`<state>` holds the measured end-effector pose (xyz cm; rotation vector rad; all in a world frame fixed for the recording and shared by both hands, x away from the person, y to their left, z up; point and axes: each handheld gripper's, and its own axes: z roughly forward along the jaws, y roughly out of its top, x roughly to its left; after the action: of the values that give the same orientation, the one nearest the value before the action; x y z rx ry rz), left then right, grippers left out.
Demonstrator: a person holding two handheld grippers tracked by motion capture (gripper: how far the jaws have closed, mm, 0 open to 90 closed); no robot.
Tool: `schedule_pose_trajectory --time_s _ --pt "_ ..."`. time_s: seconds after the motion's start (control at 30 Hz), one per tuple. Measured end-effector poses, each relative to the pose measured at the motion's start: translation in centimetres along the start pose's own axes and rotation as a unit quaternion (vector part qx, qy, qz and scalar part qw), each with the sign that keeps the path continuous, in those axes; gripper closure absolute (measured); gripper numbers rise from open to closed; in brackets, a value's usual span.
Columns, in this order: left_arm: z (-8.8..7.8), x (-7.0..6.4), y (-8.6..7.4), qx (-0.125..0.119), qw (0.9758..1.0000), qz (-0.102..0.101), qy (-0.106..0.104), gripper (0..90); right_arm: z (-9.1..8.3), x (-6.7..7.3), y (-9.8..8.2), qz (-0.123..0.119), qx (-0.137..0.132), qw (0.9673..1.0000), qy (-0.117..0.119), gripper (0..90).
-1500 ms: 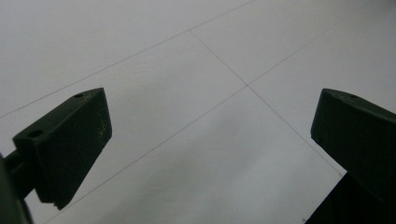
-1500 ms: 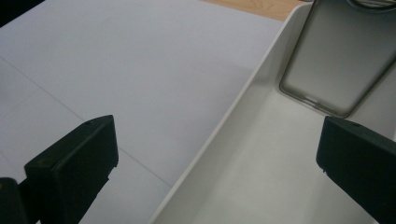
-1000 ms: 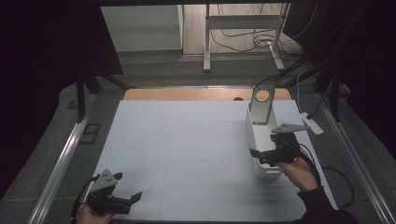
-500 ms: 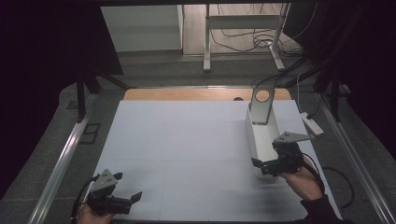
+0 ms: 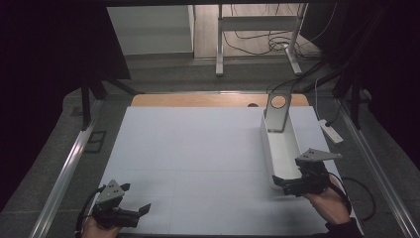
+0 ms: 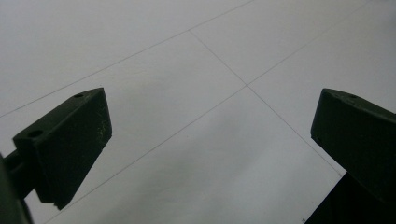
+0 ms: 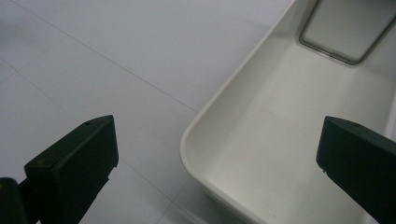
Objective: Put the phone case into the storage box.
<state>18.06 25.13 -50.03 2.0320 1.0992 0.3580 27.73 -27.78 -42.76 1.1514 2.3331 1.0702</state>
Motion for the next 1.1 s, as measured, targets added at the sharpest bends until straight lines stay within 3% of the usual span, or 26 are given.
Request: schedule_pose_trajectory --time_s 0.37,0.53,0.87,1.1 --pt "0.0 0.0 0.0 0.000 1.0000 -0.001 -0.001 0.0 -1.3 0.0 -1.4 0.005 -0.001 0.9998 -0.018 0.0" --pt "0.0 0.0 0.0 0.000 1.0000 -0.001 -0.001 0.0 -1.8 -0.1 -2.2 0.006 0.002 0.9993 -0.037 0.0" --pt "0.0 0.0 0.0 0.001 1.0000 -0.001 0.000 0.0 -2.4 -0.6 -4.4 0.039 0.006 0.9979 -0.052 0.0" --pt "0.0 0.0 0.0 0.000 1.0000 -0.001 0.000 0.0 -2.2 -0.7 -5.9 0.049 0.016 0.9969 -0.058 0.0"
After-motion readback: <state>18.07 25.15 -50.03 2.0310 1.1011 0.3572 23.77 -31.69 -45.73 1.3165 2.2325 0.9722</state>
